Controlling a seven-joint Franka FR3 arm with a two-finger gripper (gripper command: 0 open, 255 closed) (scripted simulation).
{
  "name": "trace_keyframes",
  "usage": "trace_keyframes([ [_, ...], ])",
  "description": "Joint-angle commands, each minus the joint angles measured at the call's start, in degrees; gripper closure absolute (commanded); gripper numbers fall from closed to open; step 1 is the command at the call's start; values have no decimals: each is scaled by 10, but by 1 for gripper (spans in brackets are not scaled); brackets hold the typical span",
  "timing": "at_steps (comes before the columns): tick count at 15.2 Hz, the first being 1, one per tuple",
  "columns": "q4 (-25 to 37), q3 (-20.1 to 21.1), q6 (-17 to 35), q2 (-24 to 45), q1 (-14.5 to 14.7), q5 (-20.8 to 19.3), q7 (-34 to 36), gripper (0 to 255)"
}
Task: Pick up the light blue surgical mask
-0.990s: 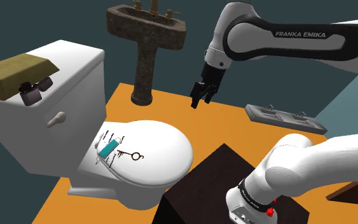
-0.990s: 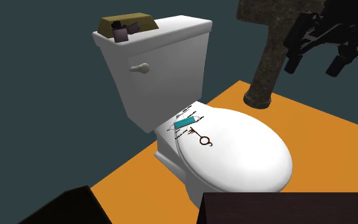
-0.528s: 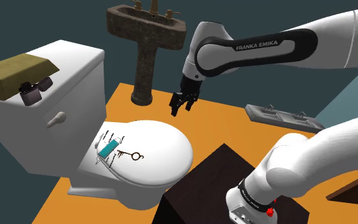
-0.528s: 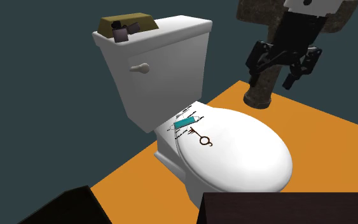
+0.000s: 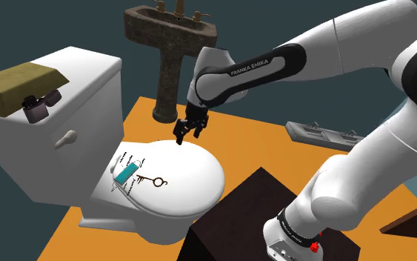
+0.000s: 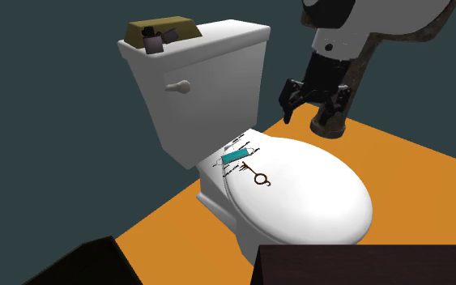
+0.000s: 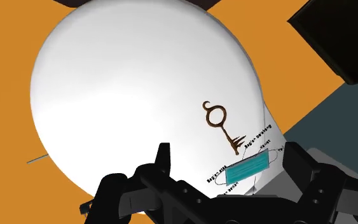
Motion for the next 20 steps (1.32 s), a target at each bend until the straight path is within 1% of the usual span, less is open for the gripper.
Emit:
trace_keyframes([
  [1,28,7,27,51,5,0,6,0],
  [6,93,16,80,163,17,-5,16,0],
  [11,176,20,115,273,33,-17,29,0],
  [16,277,19,130,384,53,-30,41,0],
  [20,374,17,128,473,71,-39,49,0],
])
